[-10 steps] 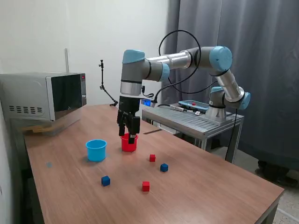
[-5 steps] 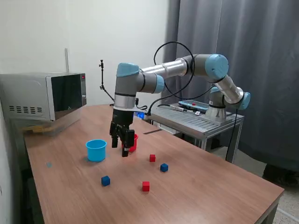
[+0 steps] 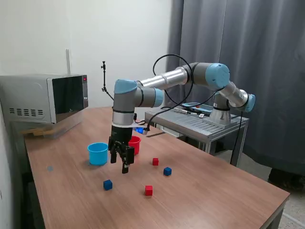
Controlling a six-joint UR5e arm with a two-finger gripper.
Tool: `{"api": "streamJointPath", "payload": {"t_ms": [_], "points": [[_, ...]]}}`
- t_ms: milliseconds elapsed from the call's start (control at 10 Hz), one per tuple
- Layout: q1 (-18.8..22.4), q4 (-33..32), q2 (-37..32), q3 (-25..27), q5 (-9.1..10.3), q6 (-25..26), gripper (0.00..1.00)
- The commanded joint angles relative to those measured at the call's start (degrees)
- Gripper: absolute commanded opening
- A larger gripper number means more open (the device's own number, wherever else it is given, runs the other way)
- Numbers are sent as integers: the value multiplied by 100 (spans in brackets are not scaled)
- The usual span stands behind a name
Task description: Place red objects in the red bin, and blue objects in the blue bin.
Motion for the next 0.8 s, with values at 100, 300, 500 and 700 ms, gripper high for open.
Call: {"api": "streamJointPath", "payload": {"t_ms": [100, 300, 500, 700], "points": [[-60, -203, 153, -114, 965, -76, 100], [-78, -203, 294, -140, 1059, -85, 100], [-166, -116, 312, -114, 1033, -85, 100], [-263, 243, 312, -87, 885, -103, 100]]}}
